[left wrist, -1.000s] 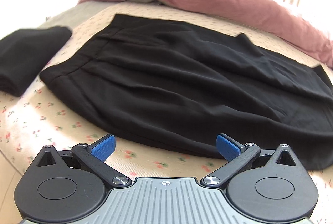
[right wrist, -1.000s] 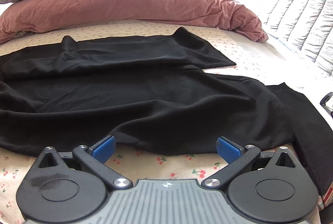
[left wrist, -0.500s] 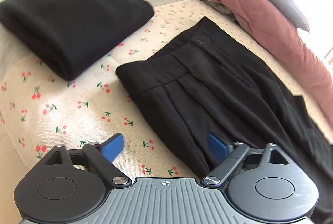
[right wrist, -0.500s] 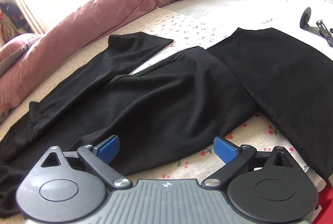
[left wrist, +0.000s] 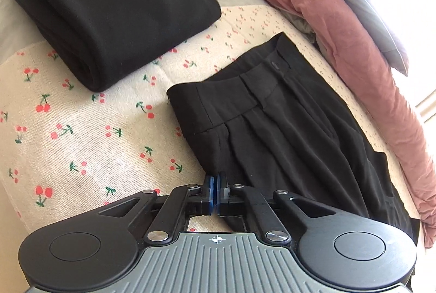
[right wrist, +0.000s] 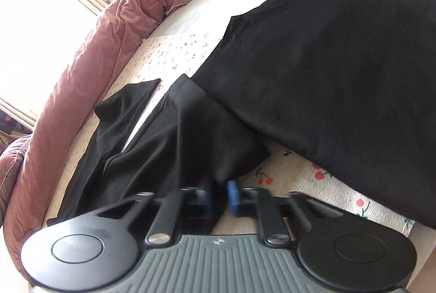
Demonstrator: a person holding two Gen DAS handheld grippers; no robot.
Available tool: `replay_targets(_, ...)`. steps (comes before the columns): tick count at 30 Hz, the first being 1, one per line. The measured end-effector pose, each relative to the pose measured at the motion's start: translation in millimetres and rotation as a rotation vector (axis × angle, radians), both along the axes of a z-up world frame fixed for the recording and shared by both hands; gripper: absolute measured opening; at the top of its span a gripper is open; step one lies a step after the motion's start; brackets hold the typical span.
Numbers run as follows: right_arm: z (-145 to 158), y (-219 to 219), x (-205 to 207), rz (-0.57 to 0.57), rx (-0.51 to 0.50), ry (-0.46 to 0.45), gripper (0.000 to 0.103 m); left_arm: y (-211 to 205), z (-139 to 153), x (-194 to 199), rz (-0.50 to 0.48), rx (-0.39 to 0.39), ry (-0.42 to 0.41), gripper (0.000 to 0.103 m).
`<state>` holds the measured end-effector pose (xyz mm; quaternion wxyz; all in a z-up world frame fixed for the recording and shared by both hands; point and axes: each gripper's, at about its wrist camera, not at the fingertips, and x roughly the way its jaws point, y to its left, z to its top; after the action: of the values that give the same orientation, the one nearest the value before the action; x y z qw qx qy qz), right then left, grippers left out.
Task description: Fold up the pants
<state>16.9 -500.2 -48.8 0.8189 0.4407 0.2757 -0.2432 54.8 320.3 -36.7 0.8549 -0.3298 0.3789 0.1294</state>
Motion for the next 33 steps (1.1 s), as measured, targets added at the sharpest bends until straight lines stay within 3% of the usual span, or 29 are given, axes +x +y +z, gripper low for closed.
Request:
replay_targets(3, 29, 2, -12, 0.007, -0.138, -0.022, 0.003, -4, 18, -7, -0.019, 0.074, -0.031, 0.000)
replay_targets(6, 44, 0, -20, 0.029, -0.191, 0.009, 0.002, -1, 31, -13, -0.039, 0.096, -0.039, 0.000)
replay_targets(10, 43, 1, -32, 0.084, -0.219, 0.091, 0.001, 9, 40, -22, -0.058, 0.091, -0.025, 0.001)
replay_targets(15, 28, -1, -39, 0.118, -0.225, 0.172, 0.000, 14, 25, -34, -0.055, 0.165, 0.076, 0.000)
replay_targets(17, 19, 1, -38, 0.138, -0.251, 0.226, 0.000, 8, 19, -35, -0.010, 0.399, 0.138, 0.000)
replay_targets(18, 15, 2, -33, 0.164, -0.265, 0.260, 0.000, 8, 17, -37, -0.003, 0.467, 0.148, 0.000)
replay_targets(19, 13, 3, -31, 0.177, -0.272, 0.276, 0.004, 13, 16, -41, -0.004, 0.452, 0.139, 0.000)
replay_targets(21, 18, 4, -32, 0.176, -0.292, 0.276, 0.023, 24, 18, -49, -0.009, 0.382, 0.126, 0.002)
replay_targets(22, 24, 5, -35, 0.167, -0.315, 0.265, 0.037, 24, 22, -54, -0.005, 0.387, 0.116, 0.002)
replay_targets(25, 39, 3, -36, 0.173, -0.335, 0.234, 0.042, 13, 35, -58, -0.049, 0.426, 0.095, 0.004)
replay_targets(28, 51, 0, -30, 0.170, -0.380, 0.213, 0.052, -10, 51, -56, -0.113, 0.400, 0.041, 0.029)
replay_targets(30, 57, -2, -22, 0.158, -0.410, 0.196, 0.063, -32, 60, -50, -0.172, 0.383, -0.003, 0.065)
replay_targets(33, 62, -9, -4, 0.164, -0.436, 0.150, 0.066, -79, 68, -36, -0.303, 0.387, -0.053, 0.069)
